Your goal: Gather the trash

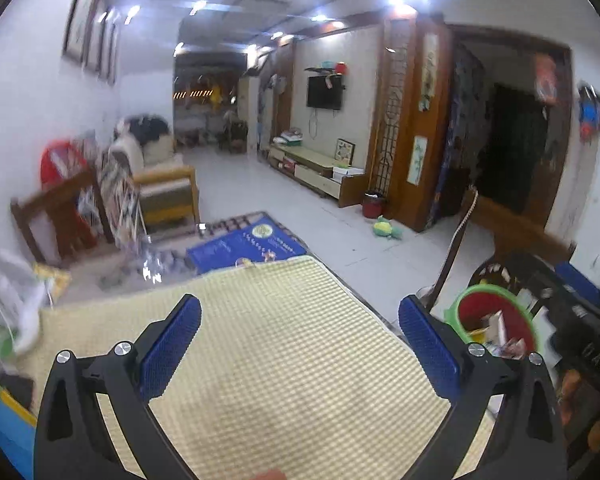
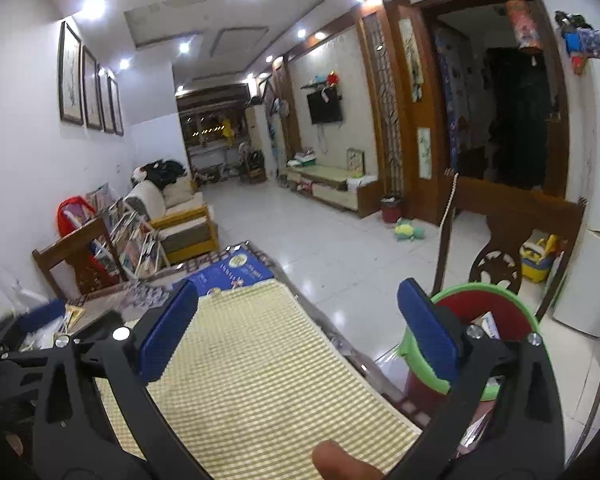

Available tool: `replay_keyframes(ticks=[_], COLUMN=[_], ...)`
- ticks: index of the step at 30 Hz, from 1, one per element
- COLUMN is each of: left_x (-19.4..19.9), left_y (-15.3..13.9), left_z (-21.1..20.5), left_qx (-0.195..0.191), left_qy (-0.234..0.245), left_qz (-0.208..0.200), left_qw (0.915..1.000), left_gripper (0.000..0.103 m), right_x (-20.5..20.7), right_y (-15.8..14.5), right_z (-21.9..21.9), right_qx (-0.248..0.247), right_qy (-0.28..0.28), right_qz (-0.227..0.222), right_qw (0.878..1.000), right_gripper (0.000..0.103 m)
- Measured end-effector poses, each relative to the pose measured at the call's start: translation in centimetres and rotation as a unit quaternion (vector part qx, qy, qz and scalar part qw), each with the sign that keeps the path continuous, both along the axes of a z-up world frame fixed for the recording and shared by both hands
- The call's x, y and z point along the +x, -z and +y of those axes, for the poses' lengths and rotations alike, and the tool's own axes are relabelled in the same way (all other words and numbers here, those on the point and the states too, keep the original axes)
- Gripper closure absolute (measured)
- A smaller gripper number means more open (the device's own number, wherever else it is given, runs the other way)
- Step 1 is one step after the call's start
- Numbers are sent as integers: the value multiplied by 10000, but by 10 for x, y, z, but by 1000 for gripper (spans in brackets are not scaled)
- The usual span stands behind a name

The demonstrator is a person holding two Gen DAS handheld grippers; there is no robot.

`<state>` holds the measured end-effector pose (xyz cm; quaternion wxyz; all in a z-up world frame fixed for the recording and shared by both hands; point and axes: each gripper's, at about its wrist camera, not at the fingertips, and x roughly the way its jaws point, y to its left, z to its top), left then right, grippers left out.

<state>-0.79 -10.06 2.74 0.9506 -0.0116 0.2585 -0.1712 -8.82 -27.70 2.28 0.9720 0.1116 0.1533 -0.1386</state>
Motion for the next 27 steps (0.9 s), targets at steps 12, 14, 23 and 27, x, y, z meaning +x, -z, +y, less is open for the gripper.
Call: replay_keyframes(ticks=[12, 14, 23, 27], left_x=[-2, -8, -10, -9], left_y=[5, 3, 2, 3], left_z=[24, 30, 34, 36], left_qx=[258, 278, 171, 175], left_qy=[-553, -560, -602, -637], left_qz=[-235, -278, -277, -260], left_qw=[9979, 9977, 9977, 9975], left_gripper=[8, 8, 8, 8], right_x=[-3, -4, -5, -2], right_y=[-3, -4, -3, -2], right_z=[23, 24, 22, 25], right_qx=[-251, -307, -307, -327], right_qy=[78, 91, 228, 181], right_qz=[84, 80, 177, 216], right_qw=[9996, 9995, 9991, 9991], right_gripper=[5, 5, 5, 5])
